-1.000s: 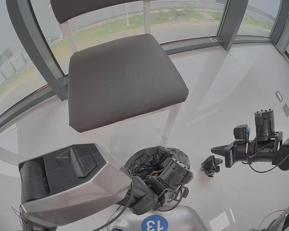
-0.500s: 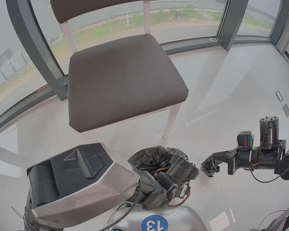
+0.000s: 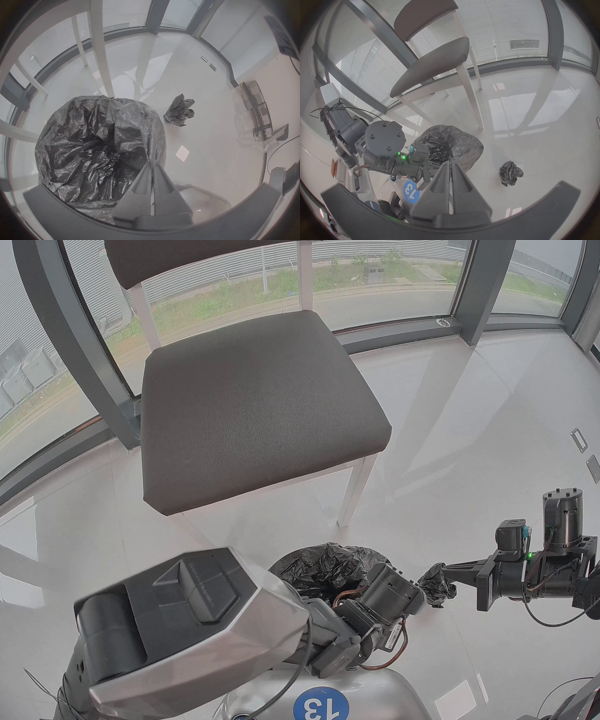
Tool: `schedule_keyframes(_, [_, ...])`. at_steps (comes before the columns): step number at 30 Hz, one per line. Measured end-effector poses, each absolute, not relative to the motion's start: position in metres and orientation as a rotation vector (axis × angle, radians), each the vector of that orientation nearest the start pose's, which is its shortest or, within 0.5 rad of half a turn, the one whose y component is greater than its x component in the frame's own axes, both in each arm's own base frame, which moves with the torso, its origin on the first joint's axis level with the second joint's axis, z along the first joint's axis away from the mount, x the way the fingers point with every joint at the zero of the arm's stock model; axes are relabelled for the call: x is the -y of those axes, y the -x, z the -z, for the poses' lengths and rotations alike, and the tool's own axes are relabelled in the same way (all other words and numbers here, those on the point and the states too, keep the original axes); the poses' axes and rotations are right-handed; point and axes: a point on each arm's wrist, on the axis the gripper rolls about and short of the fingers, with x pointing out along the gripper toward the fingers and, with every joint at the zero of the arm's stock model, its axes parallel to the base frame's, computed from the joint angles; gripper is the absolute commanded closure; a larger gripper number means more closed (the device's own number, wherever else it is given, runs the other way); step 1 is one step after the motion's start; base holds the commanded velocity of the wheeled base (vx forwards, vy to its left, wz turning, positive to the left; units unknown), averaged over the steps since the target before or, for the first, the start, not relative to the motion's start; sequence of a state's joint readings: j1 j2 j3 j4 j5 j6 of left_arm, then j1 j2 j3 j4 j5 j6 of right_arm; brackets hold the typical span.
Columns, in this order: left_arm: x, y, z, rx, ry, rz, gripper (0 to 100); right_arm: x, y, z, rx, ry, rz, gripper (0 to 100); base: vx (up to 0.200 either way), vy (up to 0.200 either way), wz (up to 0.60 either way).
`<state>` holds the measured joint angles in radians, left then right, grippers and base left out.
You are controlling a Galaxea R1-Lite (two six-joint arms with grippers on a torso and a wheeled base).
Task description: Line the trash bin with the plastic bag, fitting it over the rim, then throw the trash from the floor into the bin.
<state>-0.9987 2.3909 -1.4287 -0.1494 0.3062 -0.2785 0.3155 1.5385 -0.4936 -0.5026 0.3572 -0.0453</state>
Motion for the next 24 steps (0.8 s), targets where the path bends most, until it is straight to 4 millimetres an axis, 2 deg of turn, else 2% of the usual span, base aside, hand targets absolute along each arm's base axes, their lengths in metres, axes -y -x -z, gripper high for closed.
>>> schedule_keyframes(6, [0.396, -0.233, -0.035, -0.717, -0.24, 0.612, 100, -0.079, -0.216, -0.134, -0.54, 0.03, -0.669, 100, 0.0, 0.0, 0.0])
schedule_keyframes(11, [0.406, -0.223, -0.034, -0.731, -0.237, 0.632, 100, -0.079, -0.216, -0.133, -0.543, 0.029, -0.67, 100, 0.0, 0.0, 0.0])
schedule_keyframes(20, [0.41, -0.216, -0.031, -0.75, -0.204, 0.628, 100, -0.079, -0.216, -0.134, -0.542, 0.03, -0.67, 100, 0.0, 0.0, 0.0])
schedule_keyframes(21, [0.41, -0.216, -0.031, -0.753, -0.203, 0.625, 0, -0.079, -0.215, -0.133, -0.543, 0.03, -0.67, 100, 0.0, 0.0, 0.0])
schedule_keyframes(24, [0.408, -0.215, -0.029, -0.761, -0.201, 0.62, 0, -0.078, -0.215, -0.133, -0.546, 0.03, -0.67, 100, 0.0, 0.0, 0.0])
